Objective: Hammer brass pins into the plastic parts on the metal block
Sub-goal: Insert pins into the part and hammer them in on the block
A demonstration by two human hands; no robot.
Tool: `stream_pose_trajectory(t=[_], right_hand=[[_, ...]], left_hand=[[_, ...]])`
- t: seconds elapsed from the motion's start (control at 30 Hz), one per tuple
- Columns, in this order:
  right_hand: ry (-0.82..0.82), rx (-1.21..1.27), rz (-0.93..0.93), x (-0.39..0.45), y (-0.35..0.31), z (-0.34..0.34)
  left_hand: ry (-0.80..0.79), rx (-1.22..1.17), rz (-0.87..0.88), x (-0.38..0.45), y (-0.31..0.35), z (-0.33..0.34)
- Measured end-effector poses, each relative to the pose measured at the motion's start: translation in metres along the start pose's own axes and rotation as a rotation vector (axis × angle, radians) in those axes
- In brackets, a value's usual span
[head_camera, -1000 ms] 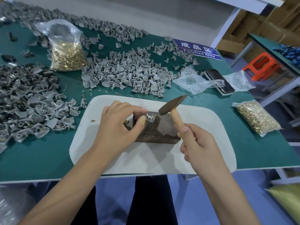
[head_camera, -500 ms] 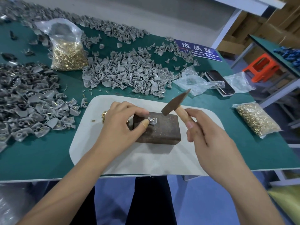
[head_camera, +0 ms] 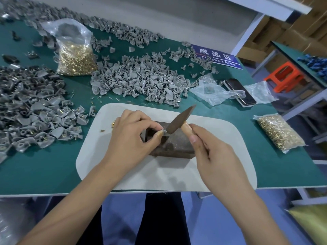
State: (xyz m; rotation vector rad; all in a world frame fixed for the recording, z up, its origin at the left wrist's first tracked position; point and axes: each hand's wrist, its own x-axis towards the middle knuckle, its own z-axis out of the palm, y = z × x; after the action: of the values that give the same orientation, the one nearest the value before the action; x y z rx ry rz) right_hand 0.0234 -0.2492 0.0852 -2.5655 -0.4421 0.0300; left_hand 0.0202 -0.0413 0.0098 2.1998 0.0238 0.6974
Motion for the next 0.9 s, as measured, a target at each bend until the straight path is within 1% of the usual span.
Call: stream_pose_trajectory(t=[0.13, 0.17, 0.27, 0.33, 0.4, 0.43, 0.53, 0.6, 0.67, 0.7, 0.83, 0.9], right_hand=[[0.154, 0.008, -0.051, 0.001, 0.001, -0.001], [0.147, -0.001, -0.044, 0.000, -0.001, 0.001], [0.039, -0.057, -0.009, -0.003, 0.001, 0.005], [0.097, -0.059, -0.015, -0.001, 0.005, 0.002], [0.164, 0.011, -0.022, -0.003, 0.003, 0.004], [0.158, 0.014, -0.025, -0.004, 0.000, 0.007], [0.050, -0.075, -0.016, -0.004, -0.005, 0.008], [0.079, -0.131, -0.029, 0.001, -0.003, 0.002], [0.164, -0.049, -0.040, 0.003, -0.003, -0.001], [0.180, -0.015, -0.046, 0.002, -0.004, 0.001], [0.049, -0.067, -0.020, -0.002, 0.002, 0.005], [0.137, -0.003, -0.020, -0.002, 0.007, 0.003]], left_hand=[[-0.002, 0.004, 0.002, 0.000, 0.001, 0.000], [-0.004, 0.001, 0.001, 0.000, 0.001, -0.001], [-0.010, 0.010, -0.004, 0.000, 0.001, 0.000], [-0.012, 0.015, -0.003, 0.000, 0.001, -0.001], [-0.014, 0.009, -0.001, 0.000, 0.000, -0.001], [-0.013, 0.007, 0.001, 0.000, 0.000, -0.001], [-0.006, -0.002, 0.004, 0.000, -0.001, -0.001], [-0.004, -0.002, 0.006, -0.001, -0.001, -0.001], [-0.010, -0.004, -0.006, -0.001, -0.002, 0.000], [-0.016, -0.011, -0.014, -0.001, -0.002, 0.000], [-0.014, -0.039, -0.041, -0.001, -0.001, 0.001], [0.002, -0.009, -0.015, -0.001, 0.000, 0.001]])
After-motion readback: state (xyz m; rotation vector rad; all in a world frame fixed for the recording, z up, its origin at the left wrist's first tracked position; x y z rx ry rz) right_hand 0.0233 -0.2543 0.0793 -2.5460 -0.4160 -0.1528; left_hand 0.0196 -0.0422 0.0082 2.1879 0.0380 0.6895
